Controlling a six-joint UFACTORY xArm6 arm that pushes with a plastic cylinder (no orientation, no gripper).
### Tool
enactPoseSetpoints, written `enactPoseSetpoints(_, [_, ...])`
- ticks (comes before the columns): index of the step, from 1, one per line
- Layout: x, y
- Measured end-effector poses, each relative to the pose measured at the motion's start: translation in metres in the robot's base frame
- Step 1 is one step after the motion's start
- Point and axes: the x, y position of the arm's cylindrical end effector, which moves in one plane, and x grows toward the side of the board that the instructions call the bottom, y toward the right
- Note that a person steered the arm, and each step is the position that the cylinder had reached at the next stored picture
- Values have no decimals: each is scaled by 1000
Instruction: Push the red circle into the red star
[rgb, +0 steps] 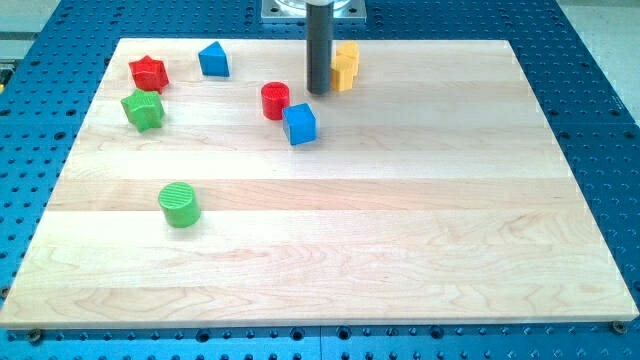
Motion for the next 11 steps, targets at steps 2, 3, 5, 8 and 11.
enactPoseSetpoints(2, [-25,-37])
enactPoseSetpoints(3, [8,-5])
enactPoseSetpoints(5, [60,-23])
enactPoseSetpoints(8, [21,-37])
enactPoseSetpoints(11, [28,-118])
